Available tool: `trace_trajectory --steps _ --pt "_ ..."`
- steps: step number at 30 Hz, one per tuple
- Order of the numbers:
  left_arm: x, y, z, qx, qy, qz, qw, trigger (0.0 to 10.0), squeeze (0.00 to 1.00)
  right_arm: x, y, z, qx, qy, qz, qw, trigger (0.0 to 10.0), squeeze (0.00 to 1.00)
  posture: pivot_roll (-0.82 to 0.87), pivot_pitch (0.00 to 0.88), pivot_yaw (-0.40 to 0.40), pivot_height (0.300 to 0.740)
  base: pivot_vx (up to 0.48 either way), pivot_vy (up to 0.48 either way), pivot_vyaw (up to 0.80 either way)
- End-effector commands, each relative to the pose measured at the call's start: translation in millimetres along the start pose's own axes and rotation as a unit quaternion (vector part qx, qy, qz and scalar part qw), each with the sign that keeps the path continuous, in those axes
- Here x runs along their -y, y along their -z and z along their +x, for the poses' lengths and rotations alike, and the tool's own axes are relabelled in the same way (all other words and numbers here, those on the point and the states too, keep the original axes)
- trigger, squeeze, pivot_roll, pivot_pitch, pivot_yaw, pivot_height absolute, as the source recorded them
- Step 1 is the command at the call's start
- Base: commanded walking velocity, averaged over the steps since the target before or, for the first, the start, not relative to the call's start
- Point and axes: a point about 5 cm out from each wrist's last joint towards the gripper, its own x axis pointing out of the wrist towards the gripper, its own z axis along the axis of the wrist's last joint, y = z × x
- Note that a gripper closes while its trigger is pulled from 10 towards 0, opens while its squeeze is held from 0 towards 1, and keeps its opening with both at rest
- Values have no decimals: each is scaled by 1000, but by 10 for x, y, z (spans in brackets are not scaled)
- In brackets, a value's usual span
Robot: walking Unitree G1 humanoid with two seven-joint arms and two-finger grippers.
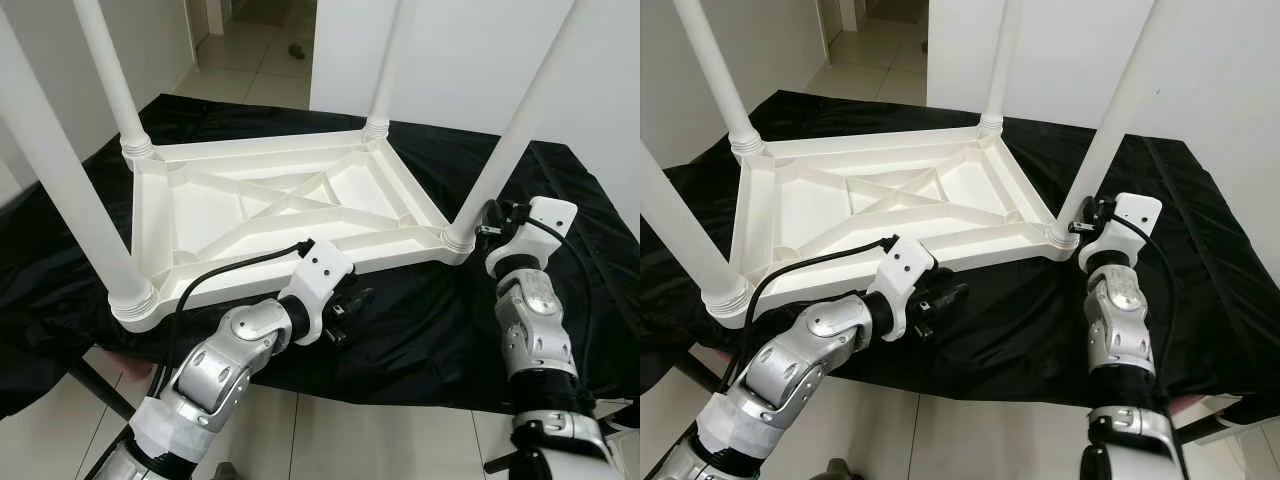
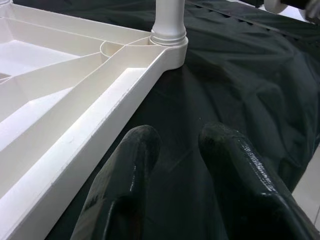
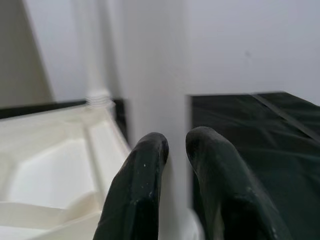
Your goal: Building children table
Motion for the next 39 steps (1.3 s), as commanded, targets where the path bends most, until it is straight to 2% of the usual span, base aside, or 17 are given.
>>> trace_trajectory --steps 1,3,5,7,8,9,12,15,20,26,27,29,33,37,38,39 --pt "14 -1 28 -2 10 9 1000 10000 0 -82 -29 -28 7 -17 4 1000 10000 0 21 49 -44 740 0 0 0" --pt "-39 -11 65 -3 -11 8 1000 10000 0 -180 -32 -132 10 -36 16 999 10000 0 22 49 -45 740 0 0 0" --pt "-39 -11 65 -3 -11 8 1000 10000 0 -180 -32 -132 10 -36 16 999 10000 0 22 49 -45 740 0 0 0" --pt "-132 -33 114 -6 -44 13 999 10000 0 -237 -5 -239 13 -58 12 998 10000 0 18 51 -42 740 0 0 0" --pt "-210 -24 137 -16 -69 12 997 10000 0 -226 12 -295 11 -62 11 998 10000 0 6 51 -29 740 0 0 0" --pt "-210 -24 137 -16 -69 12 997 10000 0 -226 12 -295 11 -62 11 998 10000 0 6 51 -29 740 0 0 0" --pt "-337 11 153 -35 -108 11 993 10000 0 -193 23 -370 10 -65 11 998 10000 0 -5 50 -14 740 0 0 0" --pt "-393 35 150 -44 -123 14 991 10000 0 -188 6 -411 10 -66 11 998 10000 0 -5 50 -14 740 0 0 0" --pt "-559 244 148 -115 -160 59 979 10000 0 -202 -66 -473 13 -68 15 997 10000 0 -25 48 0 740 0 0 0" --pt "-633 279 135 -119 -178 48 976 10000 0 -182 -90 -468 15 -70 10 997 10000 0 -31 43 4 740 0 0 0" --pt "-689 279 124 -114 -190 35 974 10000 1000 -186 -98 -467 16 -71 11 997 10000 0 -28 38 3 740 0 0 0" --pt "-713 273 113 -105 -193 16 975 10000 1000 -192 -97 -465 17 -71 12 997 10000 0 -28 35 3 740 0 0 0" --pt "-736 224 90 -102 -193 52 975 10000 1000 -222 -88 -461 15 -75 14 997 10000 0 -22 29 -1 740 0 0 0" --pt "-751 204 79 -94 -191 62 975 10000 1000 -235 -85 -461 13 -78 14 997 10000 0 -16 19 -4 740 0 0 0" --pt "-758 167 61 -82 -186 66 977 10000 0 -236 -85 -450 12 -79 14 997 10000 0 -16 19 -4 740 0 0 0" --pt "-758 167 61 -82 -186 66 977 10000 0 -236 -85 -450 12 -79 14 997 10000 0 -16 19 -4 740 0 0 0"
